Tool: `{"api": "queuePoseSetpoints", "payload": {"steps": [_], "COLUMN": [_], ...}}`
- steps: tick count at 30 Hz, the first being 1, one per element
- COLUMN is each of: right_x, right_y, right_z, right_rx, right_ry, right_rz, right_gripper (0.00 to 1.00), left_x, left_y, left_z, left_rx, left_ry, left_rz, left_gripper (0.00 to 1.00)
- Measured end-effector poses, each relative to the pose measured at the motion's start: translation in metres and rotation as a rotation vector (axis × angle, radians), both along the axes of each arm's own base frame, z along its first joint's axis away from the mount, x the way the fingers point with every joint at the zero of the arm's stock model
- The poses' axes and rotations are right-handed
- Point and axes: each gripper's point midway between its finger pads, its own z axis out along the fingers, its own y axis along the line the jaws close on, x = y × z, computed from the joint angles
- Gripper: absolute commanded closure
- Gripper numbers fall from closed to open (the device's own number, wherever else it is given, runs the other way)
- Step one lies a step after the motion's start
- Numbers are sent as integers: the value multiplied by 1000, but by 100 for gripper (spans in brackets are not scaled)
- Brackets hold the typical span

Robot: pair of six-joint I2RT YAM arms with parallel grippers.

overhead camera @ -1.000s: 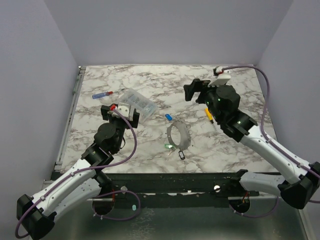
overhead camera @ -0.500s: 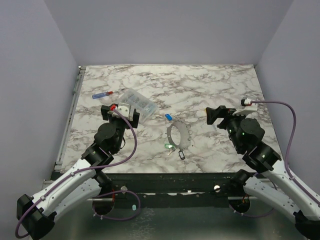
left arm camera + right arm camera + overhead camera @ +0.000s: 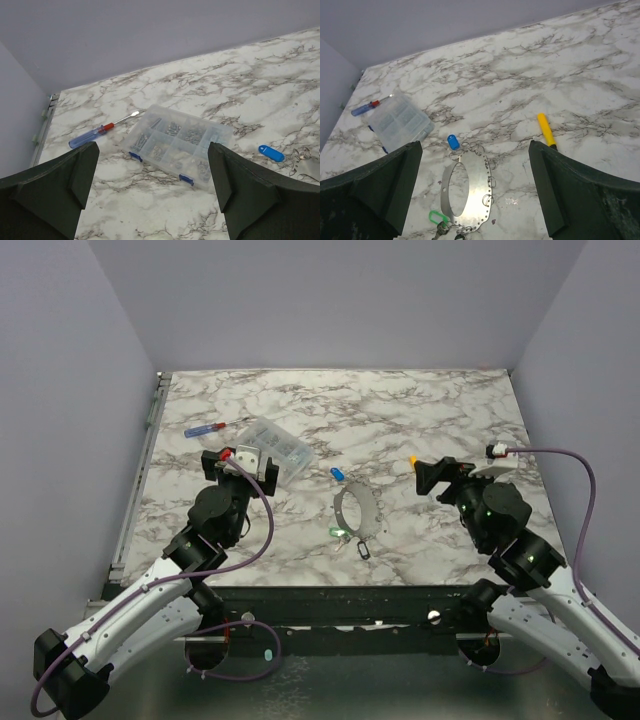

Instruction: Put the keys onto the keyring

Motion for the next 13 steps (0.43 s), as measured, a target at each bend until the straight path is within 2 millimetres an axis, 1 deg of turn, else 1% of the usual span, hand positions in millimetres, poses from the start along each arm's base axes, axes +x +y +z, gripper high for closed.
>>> {"api": "queuePoseSetpoints", "payload": {"steps": [7, 13], "right_x": [-1, 1], "right_y": [2, 6], "right_z": [-4, -16], "right_rx": [-3, -22], "right_ry": [13, 45], "right_rz": [10, 21], "right_gripper": [0, 0], "left_x": [0, 0], "left_y": [0, 0], "left_z": [0, 0], "left_rx": [0, -1], "left_ry": [0, 0], "left_rz": [0, 0], "left_gripper": [1, 1]}}
